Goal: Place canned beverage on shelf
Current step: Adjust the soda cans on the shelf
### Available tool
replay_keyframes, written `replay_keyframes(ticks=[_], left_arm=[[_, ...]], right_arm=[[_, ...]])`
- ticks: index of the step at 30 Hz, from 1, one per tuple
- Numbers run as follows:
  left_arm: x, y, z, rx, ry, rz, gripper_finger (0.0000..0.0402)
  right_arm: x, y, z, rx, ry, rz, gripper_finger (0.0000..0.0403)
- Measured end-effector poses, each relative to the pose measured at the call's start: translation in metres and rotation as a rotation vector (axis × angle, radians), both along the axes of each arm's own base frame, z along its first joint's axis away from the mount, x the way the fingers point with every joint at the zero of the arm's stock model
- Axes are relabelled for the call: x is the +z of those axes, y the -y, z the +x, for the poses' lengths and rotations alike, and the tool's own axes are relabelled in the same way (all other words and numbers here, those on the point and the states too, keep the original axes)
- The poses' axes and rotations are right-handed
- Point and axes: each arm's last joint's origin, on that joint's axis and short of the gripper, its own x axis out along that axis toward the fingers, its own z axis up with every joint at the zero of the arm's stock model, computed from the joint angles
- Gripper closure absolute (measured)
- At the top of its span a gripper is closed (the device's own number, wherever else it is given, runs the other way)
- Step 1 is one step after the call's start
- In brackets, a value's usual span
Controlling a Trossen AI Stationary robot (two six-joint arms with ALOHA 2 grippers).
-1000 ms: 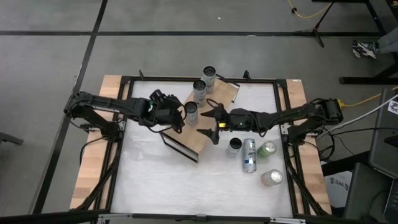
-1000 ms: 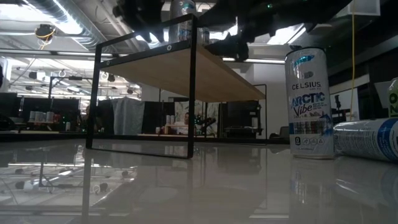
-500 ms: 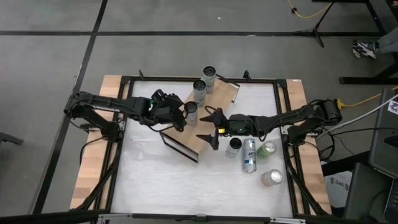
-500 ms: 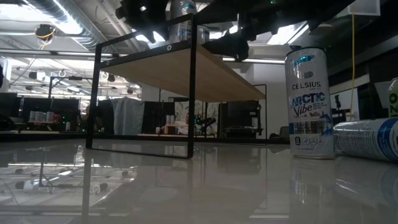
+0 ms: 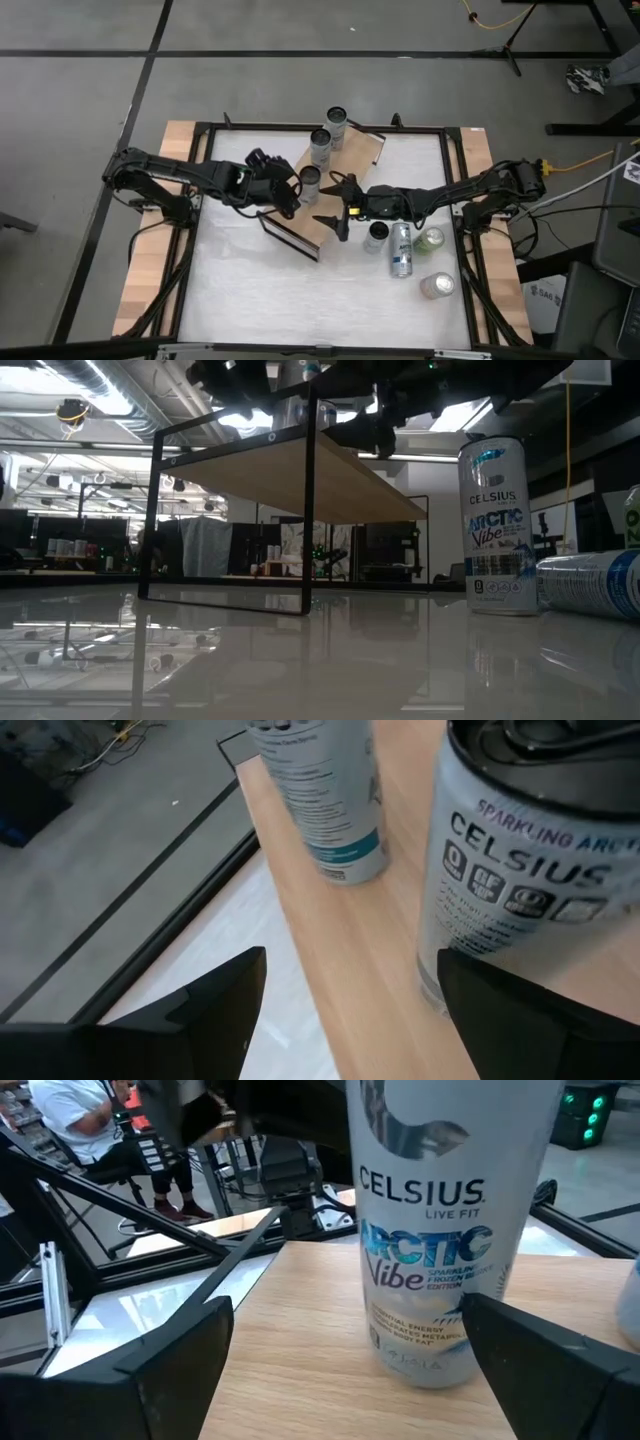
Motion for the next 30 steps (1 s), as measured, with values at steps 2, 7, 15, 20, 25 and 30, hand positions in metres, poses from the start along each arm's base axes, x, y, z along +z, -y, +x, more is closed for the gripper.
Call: replay_keyframes(ticks=[2,7,15,20,25,30], left_arm=[[0.000,0.002,0.000,-0.009,0.001,-0.002,0.0103],[0.000,0.004,0.000,-0.021,-0.004,-0.013,0.0103],[-0.004,0.003,-0.007,-0.017,-0.087,0.001,0.0102],[-0.008,0.003,-0.015,0.007,-0.163,0.001,0.0102],[-0.011,0.003,-0.023,0.033,-0.229,-0.005,0.0102],[-0.011,0.004,-0.024,0.019,-0.242,-0.031,0.0102]], right_arm=[[0.000,0.000,0.000,-0.016,-0.001,-0.003,0.0017],[0.001,0.002,-0.001,-0.052,0.001,-0.023,0.0017],[0.001,0.002,-0.001,-0.051,0.004,-0.033,0.0017],[0.005,0.003,-0.001,-0.088,0.030,-0.038,0.0017],[0.015,0.003,0.003,-0.119,0.053,-0.068,0.0017],[0.017,0.003,0.012,-0.133,0.045,-0.144,0.0017]])
